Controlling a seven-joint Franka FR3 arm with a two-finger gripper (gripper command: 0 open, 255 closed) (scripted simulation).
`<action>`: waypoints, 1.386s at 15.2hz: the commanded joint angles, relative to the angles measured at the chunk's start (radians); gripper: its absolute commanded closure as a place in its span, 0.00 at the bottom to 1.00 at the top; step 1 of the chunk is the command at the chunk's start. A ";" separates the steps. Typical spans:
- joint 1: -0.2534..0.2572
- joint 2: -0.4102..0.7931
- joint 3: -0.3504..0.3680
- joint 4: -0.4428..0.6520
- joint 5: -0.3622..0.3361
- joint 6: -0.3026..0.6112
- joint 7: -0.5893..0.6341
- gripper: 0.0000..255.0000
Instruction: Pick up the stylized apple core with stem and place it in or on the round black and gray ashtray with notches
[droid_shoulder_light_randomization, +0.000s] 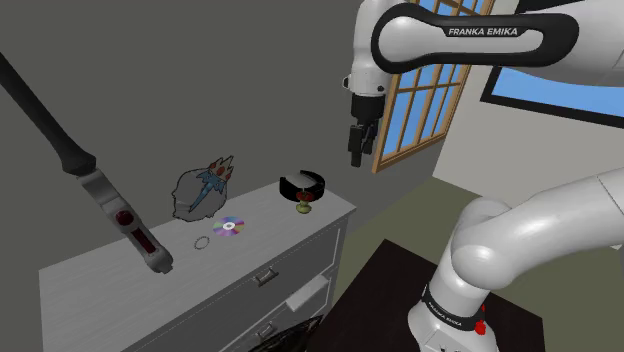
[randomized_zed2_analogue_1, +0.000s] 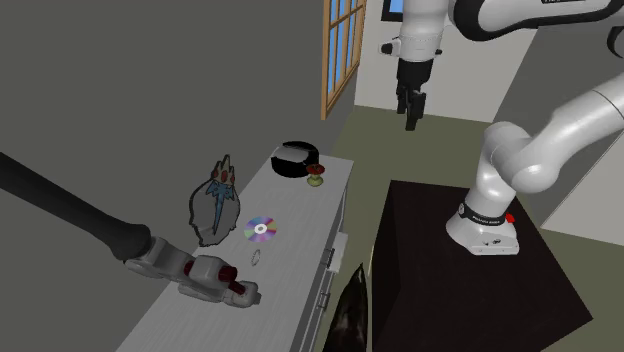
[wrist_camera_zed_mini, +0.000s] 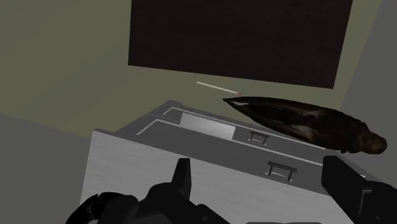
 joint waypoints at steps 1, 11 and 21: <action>0.000 0.000 0.000 0.000 0.000 0.000 0.000 0.00; -0.031 0.211 -0.053 -0.114 -0.077 0.395 -0.070 0.00; -0.062 0.547 -0.101 -0.069 -0.135 0.759 -0.120 0.00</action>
